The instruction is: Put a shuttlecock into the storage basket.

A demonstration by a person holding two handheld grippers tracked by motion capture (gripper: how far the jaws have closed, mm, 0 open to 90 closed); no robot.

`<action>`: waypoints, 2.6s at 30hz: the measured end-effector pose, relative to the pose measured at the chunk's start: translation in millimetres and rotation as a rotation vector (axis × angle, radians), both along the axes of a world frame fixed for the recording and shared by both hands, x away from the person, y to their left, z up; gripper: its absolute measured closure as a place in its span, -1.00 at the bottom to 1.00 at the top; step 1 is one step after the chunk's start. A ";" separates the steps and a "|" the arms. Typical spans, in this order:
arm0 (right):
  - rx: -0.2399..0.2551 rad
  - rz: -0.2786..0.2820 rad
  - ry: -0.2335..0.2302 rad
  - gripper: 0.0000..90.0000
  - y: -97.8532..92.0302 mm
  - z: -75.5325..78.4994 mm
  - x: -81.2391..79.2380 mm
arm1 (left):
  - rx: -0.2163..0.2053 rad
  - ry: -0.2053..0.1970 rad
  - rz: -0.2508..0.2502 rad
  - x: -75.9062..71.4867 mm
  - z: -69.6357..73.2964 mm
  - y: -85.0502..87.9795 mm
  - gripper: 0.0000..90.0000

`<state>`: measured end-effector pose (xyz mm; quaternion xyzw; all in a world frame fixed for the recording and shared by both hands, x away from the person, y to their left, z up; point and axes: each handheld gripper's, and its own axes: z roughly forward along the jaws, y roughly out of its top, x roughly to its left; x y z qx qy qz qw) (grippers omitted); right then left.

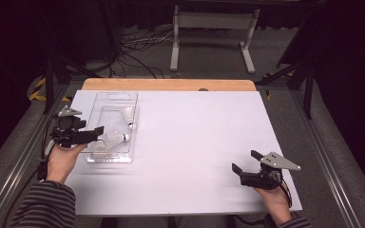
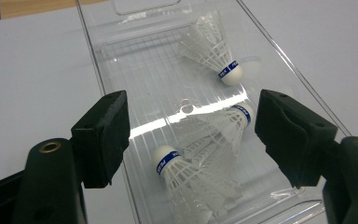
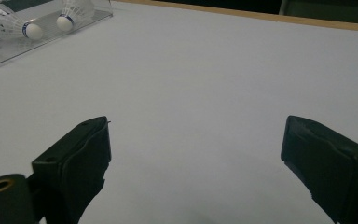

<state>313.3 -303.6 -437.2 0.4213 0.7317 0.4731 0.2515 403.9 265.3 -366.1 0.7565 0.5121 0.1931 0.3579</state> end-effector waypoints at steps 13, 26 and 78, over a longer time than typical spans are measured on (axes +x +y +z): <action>0.000 -0.003 0.000 -0.80 -0.4 0.3 -0.2 | -0.016 -0.001 -0.007 -9.5 -2.3 1.7 -0.40; 0.008 -0.003 -0.002 -0.80 -0.7 0.2 -0.1 | -0.018 -0.017 0.003 -17.3 -6.9 3.6 -0.42; 0.014 -0.007 0.000 -0.80 -1.1 0.2 0.1 | -0.069 -0.080 -0.037 -58.9 -22.9 6.3 -0.41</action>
